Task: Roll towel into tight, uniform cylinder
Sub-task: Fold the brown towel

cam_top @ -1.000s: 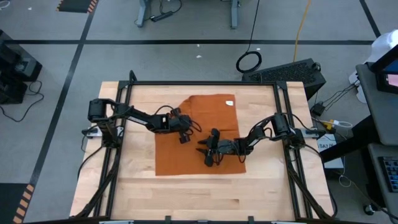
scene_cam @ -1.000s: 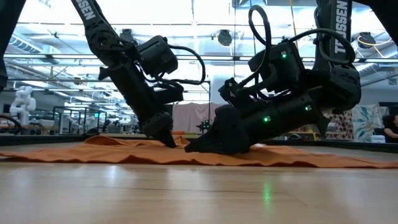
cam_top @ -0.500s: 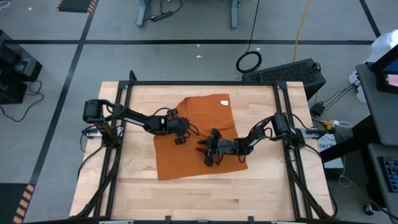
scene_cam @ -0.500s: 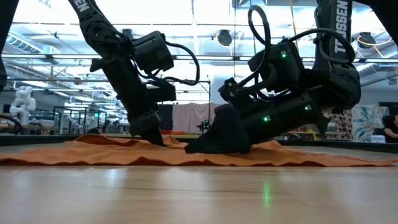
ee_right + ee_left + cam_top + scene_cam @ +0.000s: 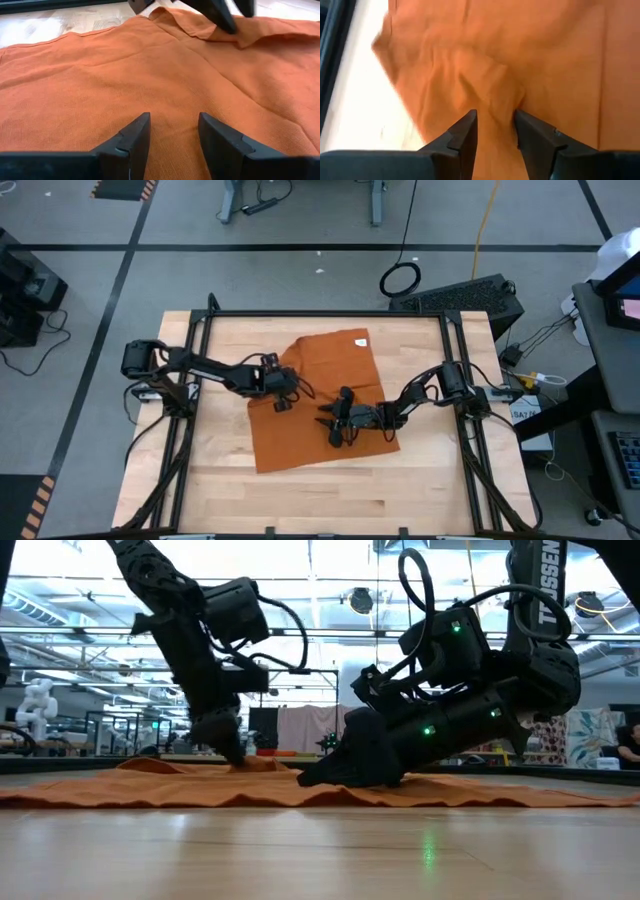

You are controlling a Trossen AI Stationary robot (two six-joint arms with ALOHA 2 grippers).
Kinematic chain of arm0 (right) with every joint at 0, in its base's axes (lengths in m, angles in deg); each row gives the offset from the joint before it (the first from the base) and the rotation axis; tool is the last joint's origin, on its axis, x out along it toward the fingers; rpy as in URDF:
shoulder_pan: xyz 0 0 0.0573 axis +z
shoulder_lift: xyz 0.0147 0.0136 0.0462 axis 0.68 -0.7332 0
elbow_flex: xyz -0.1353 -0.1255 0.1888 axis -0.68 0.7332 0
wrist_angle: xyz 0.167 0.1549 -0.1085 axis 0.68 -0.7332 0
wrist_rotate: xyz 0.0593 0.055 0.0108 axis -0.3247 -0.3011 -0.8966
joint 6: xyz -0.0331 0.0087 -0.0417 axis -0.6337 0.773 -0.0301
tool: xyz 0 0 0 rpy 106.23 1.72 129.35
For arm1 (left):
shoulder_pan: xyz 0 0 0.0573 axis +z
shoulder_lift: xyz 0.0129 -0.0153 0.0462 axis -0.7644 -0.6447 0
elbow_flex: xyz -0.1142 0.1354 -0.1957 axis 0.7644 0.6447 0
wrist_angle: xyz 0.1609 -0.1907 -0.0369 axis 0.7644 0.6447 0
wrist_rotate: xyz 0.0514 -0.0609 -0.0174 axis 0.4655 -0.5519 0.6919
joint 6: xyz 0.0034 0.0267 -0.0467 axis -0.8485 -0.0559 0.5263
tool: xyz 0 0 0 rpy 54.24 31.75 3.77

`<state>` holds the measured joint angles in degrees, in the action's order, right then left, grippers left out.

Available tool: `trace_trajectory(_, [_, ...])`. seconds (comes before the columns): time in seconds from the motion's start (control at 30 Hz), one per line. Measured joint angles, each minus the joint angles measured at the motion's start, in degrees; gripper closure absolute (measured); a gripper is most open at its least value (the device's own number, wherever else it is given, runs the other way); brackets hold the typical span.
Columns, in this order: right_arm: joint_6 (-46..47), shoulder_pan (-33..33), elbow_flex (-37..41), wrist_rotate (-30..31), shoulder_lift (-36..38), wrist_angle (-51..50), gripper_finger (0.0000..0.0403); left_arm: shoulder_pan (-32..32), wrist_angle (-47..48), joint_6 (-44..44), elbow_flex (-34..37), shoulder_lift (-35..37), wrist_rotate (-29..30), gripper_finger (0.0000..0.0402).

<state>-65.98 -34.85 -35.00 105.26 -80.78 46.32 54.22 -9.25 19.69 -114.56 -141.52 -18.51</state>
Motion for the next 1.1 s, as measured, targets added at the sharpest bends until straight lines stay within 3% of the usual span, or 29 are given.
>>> trace_trajectory(0.23, [0.00, 0.00, 0.02, 0.09, 0.00, -0.04, 0.0243, -0.50, 2.51, 3.18, 0.00, 0.03, -0.42, 0.0265])
trace_trajectory(0.93, [0.09, 0.00, 0.07, 0.33, 0.00, -0.02, 0.0243, -0.59, -6.65, -1.34, 0.00, -3.18, -0.57, 0.0265])
trace_trajectory(1.1, [0.14, 0.00, 0.07, 0.33, 0.00, -0.01, 0.0243, -0.59, -7.22, -1.40, -0.05, -3.40, -0.42, 0.0309])
